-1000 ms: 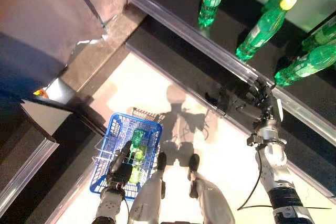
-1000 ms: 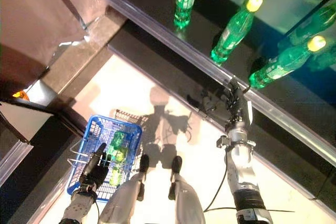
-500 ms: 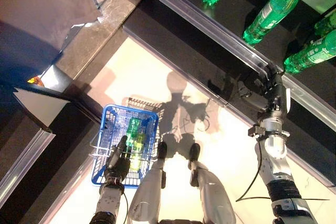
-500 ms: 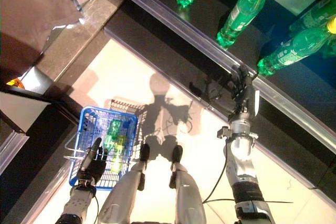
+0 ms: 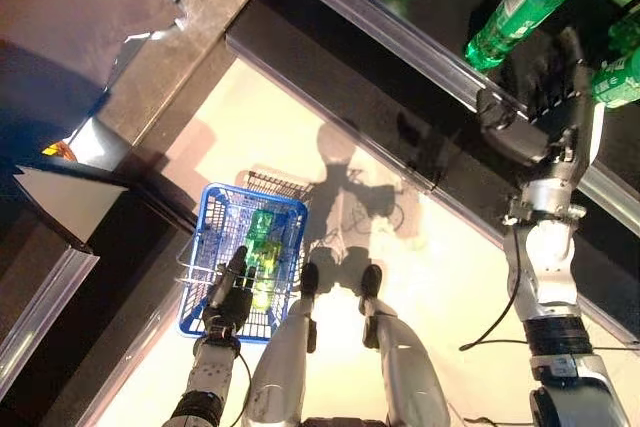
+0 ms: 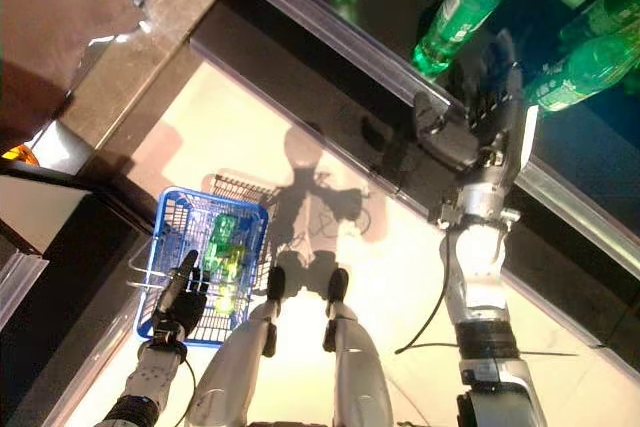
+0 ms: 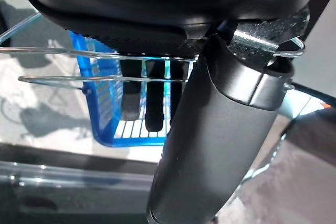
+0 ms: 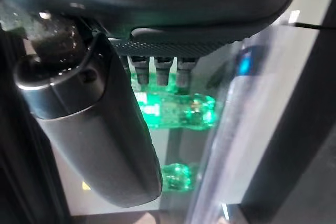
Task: Pick up the drink and place into the basket.
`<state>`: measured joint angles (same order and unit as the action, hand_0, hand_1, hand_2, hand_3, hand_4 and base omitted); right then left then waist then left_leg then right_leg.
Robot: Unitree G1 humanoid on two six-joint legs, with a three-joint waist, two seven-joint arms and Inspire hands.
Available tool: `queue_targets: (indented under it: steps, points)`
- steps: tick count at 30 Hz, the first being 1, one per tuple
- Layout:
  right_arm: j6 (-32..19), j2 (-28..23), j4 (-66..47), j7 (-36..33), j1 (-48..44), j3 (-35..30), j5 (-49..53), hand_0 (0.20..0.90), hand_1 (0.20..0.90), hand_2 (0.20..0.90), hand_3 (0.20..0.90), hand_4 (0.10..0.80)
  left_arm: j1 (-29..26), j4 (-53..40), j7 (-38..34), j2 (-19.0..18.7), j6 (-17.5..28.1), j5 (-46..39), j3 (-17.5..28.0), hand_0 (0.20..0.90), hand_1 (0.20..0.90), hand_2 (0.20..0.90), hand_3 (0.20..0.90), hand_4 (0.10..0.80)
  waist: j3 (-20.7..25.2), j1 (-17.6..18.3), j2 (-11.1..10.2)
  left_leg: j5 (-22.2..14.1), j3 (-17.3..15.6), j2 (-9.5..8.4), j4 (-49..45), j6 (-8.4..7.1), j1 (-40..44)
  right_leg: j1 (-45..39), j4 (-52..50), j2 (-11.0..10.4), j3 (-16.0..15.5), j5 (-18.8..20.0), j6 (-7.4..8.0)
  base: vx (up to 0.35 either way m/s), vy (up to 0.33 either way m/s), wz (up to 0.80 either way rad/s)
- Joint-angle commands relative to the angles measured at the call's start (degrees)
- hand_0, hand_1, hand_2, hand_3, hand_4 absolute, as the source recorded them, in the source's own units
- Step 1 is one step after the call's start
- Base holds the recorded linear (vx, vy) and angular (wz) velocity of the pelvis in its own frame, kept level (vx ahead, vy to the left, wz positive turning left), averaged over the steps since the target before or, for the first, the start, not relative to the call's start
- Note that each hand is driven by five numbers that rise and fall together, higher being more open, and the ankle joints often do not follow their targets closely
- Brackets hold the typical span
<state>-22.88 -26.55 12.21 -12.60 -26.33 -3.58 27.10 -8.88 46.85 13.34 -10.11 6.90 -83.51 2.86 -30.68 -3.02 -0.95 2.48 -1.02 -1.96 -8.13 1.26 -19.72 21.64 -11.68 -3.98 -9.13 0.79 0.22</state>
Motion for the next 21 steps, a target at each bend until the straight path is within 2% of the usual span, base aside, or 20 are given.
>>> queue_targets:
  steps: [1,6,13,21]
  points:
    - [-3.5,-6.3,-5.8,0.2,-6.5,-5.0,6.8,0.9,0.9,0.9,0.9,0.8,1.4,-9.0,8.0,-7.5,6.5,-2.5,2.3,0.3,0.3,0.3,0.2,0.1,0.9,-0.7,0.2,-3.2,0.7,-1.69,-6.7,1.65,-2.6,-1.3,-2.9,0.9,1.9,-0.8,0.87,0.0,0.0,0.0]
    - [-2.0,-8.1,-0.3,1.4,-10.2,-4.7,13.7,0.9,0.9,0.9,0.9,0.8,0.5,-8.2,7.9,-8.4,5.9,-2.7,1.5,0.3,0.3,0.3,0.2,0.1,0.9,-1.7,0.3,-3.1,1.1,-1.95,-6.7,1.59,-2.9,-1.2,-3.2,0.5,1.1,-1.0,0.86,0.01,-0.007,0.01]
    - [-0.5,-11.8,6.4,-0.9,-16.2,-2.9,13.4,0.9,0.9,0.9,0.9,0.8,0.0,-8.1,8.1,-8.9,5.1,-2.6,0.2,0.3,0.3,0.3,0.2,0.1,0.9,-2.8,0.7,-3.0,1.9,-2.32,-7.2,1.48,-3.8,-0.4,-3.7,0.3,0.1,-1.2,0.7,0.041,-0.01,0.07]
    - [-1.6,-15.4,14.9,-4.4,-22.1,-2.1,17.1,0.9,0.9,0.9,0.9,0.8,-0.6,-8.4,9.1,-9.9,4.0,-3.1,-0.5,0.3,0.3,0.3,0.2,0.1,0.9,-3.7,0.9,-2.6,2.1,-2.23,-6.1,1.52,-4.0,0.1,-3.5,0.6,-0.1,-1.1,0.75,0.017,-0.006,0.04]
